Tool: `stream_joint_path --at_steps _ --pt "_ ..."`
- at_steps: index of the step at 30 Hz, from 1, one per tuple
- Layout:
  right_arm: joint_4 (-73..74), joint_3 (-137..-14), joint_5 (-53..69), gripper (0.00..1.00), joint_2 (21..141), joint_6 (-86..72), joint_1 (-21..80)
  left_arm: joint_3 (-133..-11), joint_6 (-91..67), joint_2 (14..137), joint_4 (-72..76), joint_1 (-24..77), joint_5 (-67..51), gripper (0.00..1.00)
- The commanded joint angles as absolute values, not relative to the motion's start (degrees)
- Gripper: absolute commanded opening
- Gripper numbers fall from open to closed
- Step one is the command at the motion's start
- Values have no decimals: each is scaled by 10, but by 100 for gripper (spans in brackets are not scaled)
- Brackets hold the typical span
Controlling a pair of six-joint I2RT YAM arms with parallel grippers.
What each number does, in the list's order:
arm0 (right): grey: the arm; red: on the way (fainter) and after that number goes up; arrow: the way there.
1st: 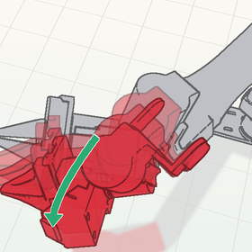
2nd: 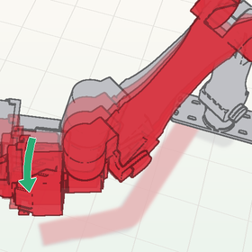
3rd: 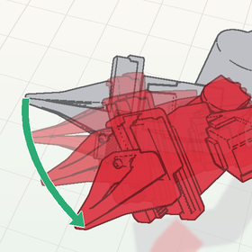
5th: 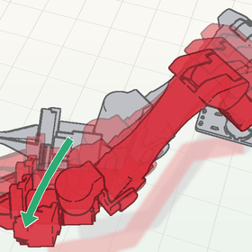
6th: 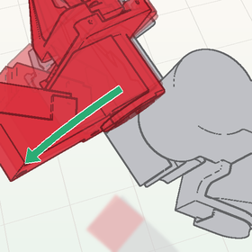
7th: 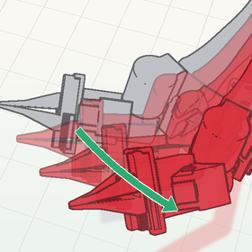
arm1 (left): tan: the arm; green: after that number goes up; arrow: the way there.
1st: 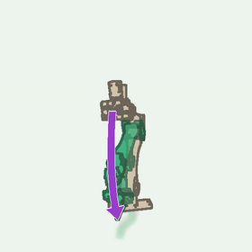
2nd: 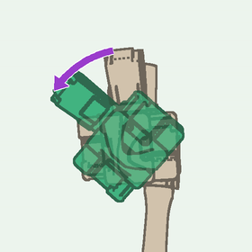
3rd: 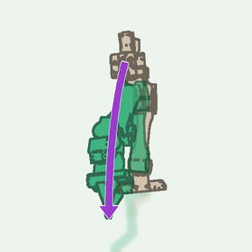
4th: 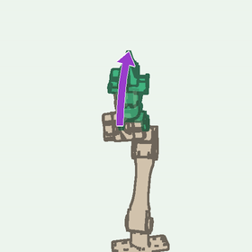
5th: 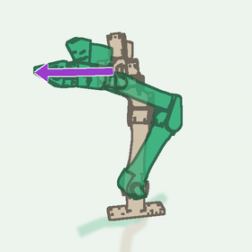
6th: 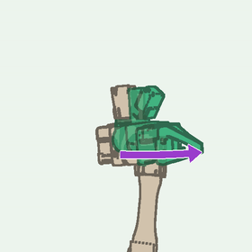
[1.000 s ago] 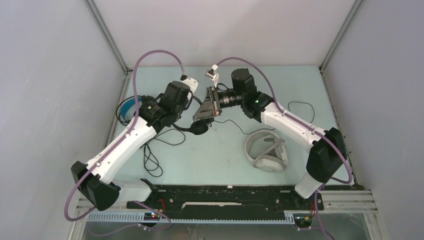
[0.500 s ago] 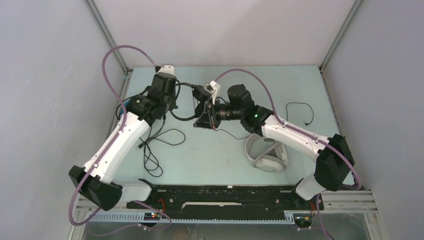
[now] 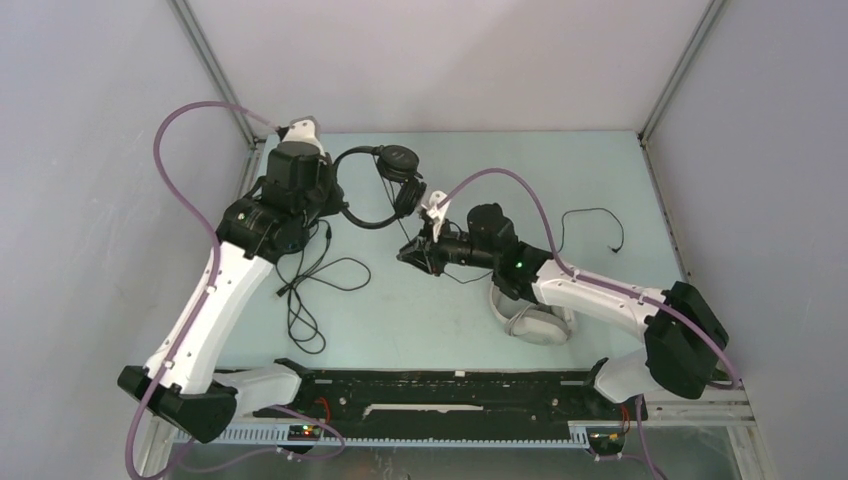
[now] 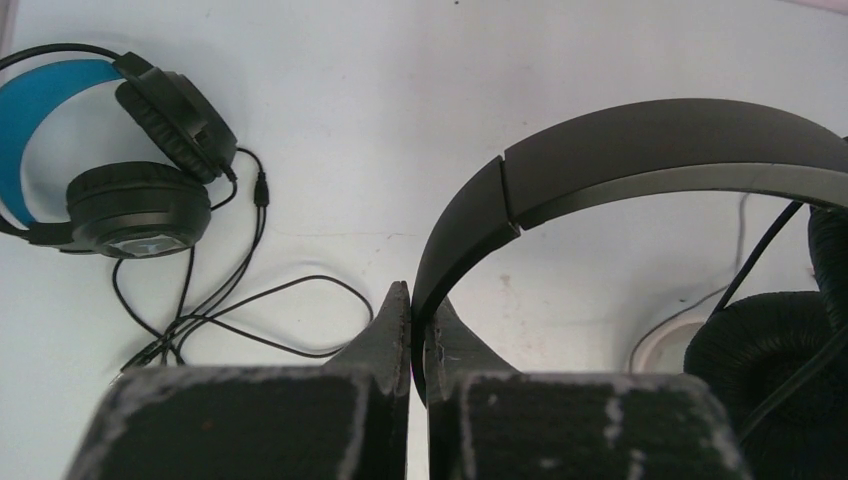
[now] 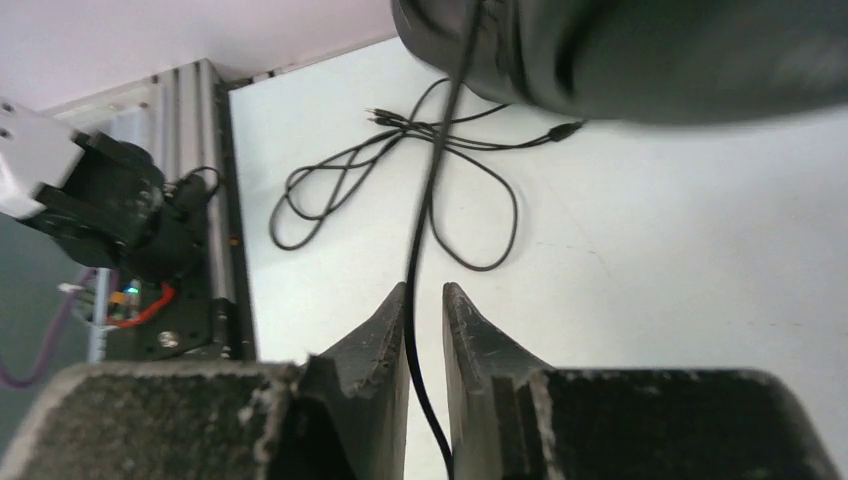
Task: Wrap the headphones
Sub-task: Wrap the headphones cable around the headphones.
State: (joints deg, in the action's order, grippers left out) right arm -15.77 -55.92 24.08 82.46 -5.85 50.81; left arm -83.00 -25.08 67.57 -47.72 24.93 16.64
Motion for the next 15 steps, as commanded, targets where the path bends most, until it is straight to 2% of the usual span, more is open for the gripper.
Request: stream_joint_path --at_steps 1,7,13,15 --pt "-294 -513 233 22 831 47 508 -875 -289 649 -460 244 126 0" --pt "-329 -506 258 23 887 69 496 -882 -292 637 -476 242 115 0" --pt "-400 -477 301 11 938 6 461 -903 -277 626 -496 232 85 0" --pt "-415 -471 308 10 951 -19 447 -910 -268 623 -499 222 68 0"
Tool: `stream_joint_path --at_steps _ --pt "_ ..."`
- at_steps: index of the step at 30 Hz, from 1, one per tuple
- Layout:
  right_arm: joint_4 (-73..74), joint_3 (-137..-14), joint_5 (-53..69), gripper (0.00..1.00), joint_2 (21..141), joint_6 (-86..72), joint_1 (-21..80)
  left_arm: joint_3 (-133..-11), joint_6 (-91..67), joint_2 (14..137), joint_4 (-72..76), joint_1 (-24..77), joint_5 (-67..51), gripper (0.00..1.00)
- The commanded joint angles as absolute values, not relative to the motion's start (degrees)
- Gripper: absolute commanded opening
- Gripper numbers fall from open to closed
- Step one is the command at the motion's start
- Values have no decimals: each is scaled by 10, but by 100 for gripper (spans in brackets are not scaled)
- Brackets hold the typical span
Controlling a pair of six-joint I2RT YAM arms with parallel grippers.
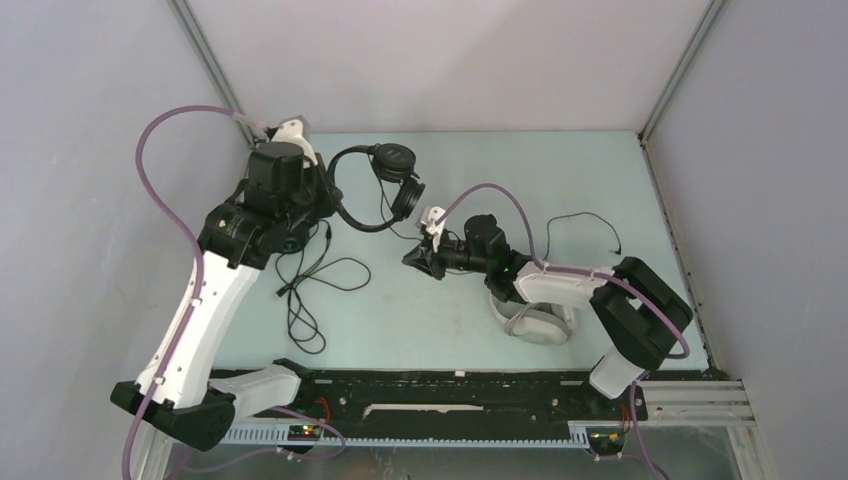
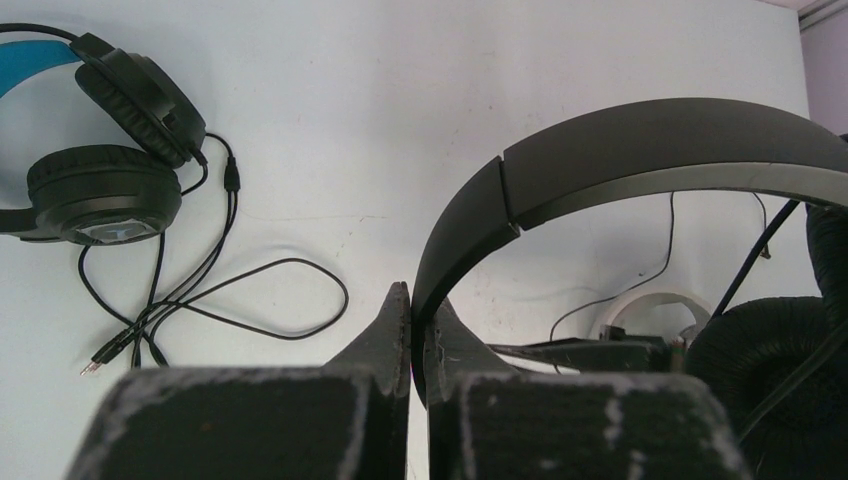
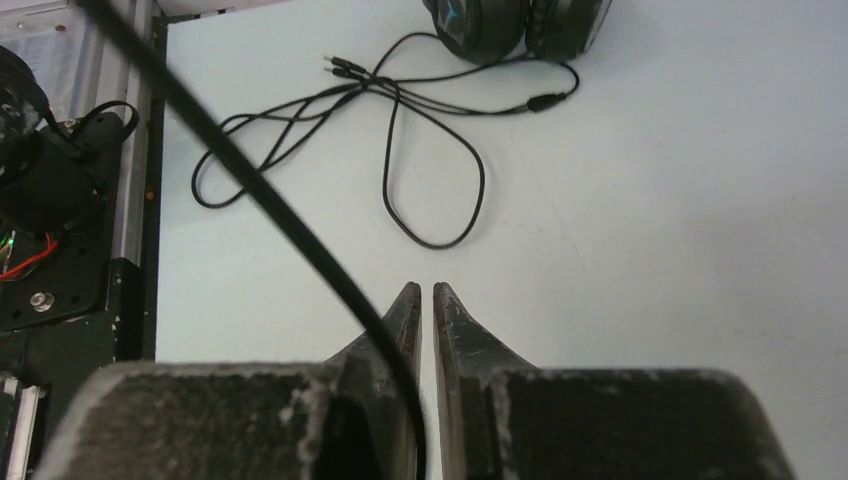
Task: Wrap the headphones
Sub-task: Wrap the headphones cable around the headphones.
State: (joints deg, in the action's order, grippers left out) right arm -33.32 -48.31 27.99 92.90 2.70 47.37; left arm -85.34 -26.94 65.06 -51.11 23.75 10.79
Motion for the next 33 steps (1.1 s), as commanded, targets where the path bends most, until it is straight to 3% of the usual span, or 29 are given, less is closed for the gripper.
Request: stream_joint_path --at_steps 1,5,13,26,33 --pt "-424 -468 310 9 957 -29 441 -913 -264 620 -500 218 61 0" --pt "-447 -454 317 0 973 -48 421 -930 -251 613 -516 194 44 0" --pt "-459 -454 318 0 951 -67 391 -898 -277 576 -454 158 -72 0" --pt "-435 -454 316 0 922 -53 409 -765 -362 499 -207 156 20 0" --pt "-426 -470 317 0 907 -98 371 -796 -335 533 -251 156 -144 0"
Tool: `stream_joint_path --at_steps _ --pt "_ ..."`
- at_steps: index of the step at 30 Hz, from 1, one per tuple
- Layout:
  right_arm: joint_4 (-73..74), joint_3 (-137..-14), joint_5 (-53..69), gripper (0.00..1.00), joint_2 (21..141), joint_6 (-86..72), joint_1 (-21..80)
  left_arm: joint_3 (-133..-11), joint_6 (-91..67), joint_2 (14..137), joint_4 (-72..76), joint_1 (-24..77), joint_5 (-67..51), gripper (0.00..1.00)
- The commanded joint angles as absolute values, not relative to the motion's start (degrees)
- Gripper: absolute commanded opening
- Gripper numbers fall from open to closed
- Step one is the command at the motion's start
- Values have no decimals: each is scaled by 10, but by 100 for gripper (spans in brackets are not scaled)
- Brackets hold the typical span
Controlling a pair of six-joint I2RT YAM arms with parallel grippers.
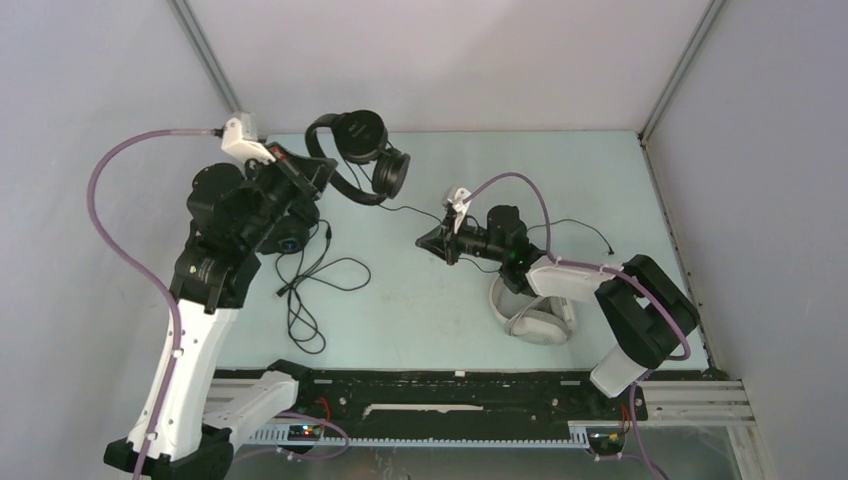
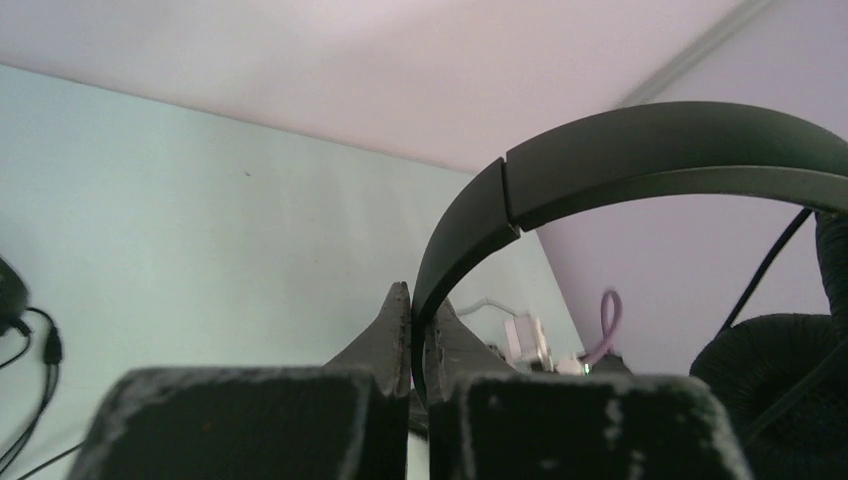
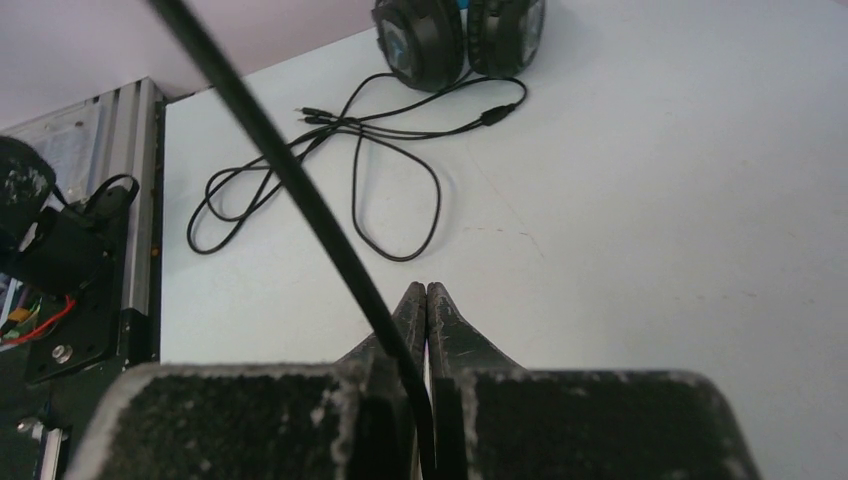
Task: Wrap the headphones
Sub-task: Wrap the headphones cable around the headphones.
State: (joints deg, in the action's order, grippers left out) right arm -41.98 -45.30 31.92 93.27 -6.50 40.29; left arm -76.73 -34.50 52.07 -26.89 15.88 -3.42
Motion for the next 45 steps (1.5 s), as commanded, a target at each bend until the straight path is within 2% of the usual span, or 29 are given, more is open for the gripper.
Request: stream_joint_path --at_steps 1,4,6,9,15,20,25,31,36,45 --pt "-416 -475 320 0 902 -105 360 -796 -311 536 -269 155 -184 0" --pt "-300 -531 317 0 892 -119 347 -790 -205 548 -359 156 -209 0" --pt "-196 -566 302 0 886 -117 348 -778 -161 548 -413 156 -146 0" --pt "-176 -569 301 0 879 -133 332 -751 -129 527 -424 155 -73 0" --pt "-128 -606 308 0 893 -155 276 -741 -93 506 -395 156 -179 0" --pt "-83 -628 312 0 869 -134 269 -735 -12 508 -433 156 -132 0" --pt "-29 -668 363 0 869 -126 265 -706 59 506 -433 160 -172 0" --pt "148 -784 433 0 906 -109 308 -689 121 528 -437 221 -63 0" --pt "265 -861 488 0 931 -136 327 -666 189 559 -442 312 86 0" --pt "288 -913 576 0 929 -209 335 -646 211 584 -433 360 217 0"
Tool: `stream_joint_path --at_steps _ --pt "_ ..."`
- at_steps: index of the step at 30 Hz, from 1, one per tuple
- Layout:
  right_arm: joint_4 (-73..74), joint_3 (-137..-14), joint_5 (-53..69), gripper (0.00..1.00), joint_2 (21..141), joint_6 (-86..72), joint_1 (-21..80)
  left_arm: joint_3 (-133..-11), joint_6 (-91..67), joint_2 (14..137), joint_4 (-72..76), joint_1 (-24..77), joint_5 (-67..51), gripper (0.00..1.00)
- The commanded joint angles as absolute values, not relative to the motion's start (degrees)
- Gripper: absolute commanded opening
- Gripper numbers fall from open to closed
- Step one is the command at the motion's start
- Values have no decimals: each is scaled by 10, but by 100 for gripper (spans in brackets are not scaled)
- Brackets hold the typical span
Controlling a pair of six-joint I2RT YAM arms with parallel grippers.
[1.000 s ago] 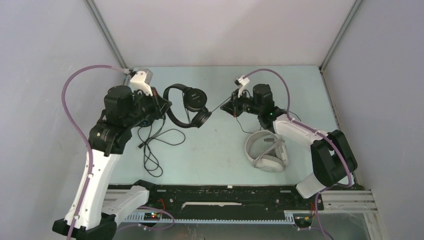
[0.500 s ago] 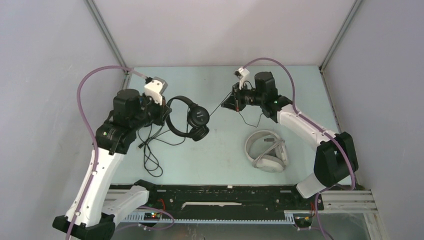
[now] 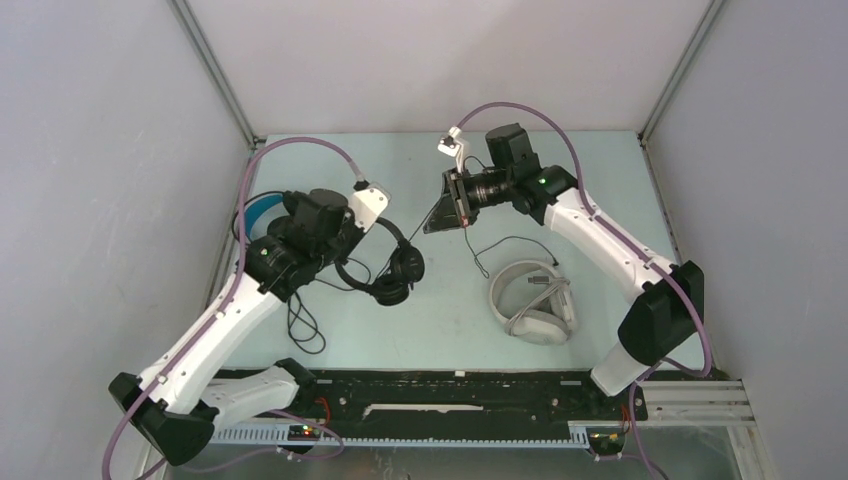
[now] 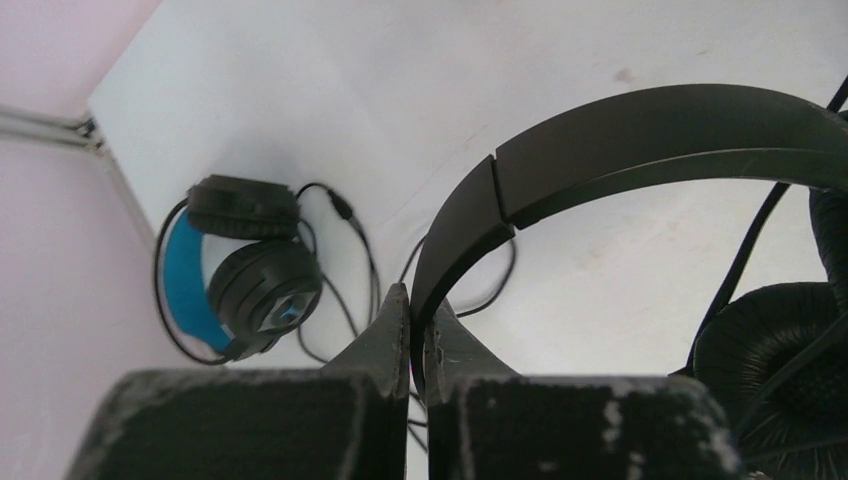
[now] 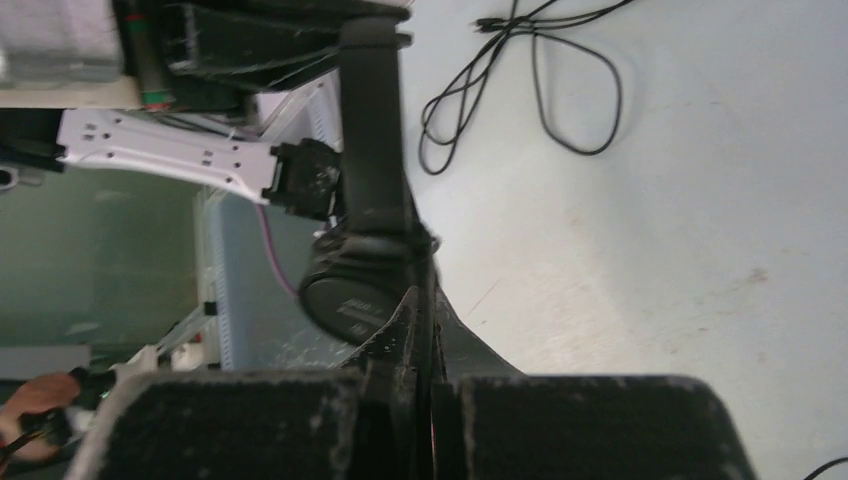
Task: Wrap the headphones
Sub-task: Wrap the headphones cable around the headphones.
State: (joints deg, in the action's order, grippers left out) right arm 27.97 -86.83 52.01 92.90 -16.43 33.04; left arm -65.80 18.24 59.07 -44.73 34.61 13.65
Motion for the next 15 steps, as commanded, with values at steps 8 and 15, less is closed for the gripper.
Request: stream_joint_path --at_steps 8,15 --pt "50 -852 599 0 923 -420 372 -649 163 593 -392 363 269 0" --pt "-28 -838 559 6 939 -438 435 -698 52 619 -403 337 283 0"
